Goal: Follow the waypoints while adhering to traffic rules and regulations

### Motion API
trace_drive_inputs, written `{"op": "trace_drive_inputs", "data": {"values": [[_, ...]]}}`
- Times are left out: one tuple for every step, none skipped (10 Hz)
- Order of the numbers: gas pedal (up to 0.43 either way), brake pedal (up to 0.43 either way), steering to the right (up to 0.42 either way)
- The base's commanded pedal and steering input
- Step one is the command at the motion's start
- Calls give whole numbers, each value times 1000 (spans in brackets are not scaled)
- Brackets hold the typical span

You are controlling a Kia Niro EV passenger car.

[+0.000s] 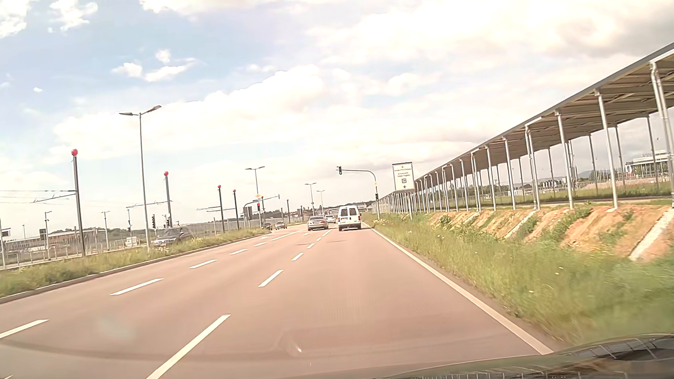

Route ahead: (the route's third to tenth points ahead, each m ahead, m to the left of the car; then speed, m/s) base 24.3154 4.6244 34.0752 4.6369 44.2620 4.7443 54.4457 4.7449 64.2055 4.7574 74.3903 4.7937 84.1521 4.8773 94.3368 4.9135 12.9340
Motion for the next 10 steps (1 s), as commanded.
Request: {"op": "trace_drive_inputs", "data": {"values": [[59,0,-2],[59,0,-2],[59,0,-2],[67,0,-2],[67,0,-2],[67,0,-2],[67,0,-2],[67,0,-2],[67,0,-2],[67,0,-2]]}}
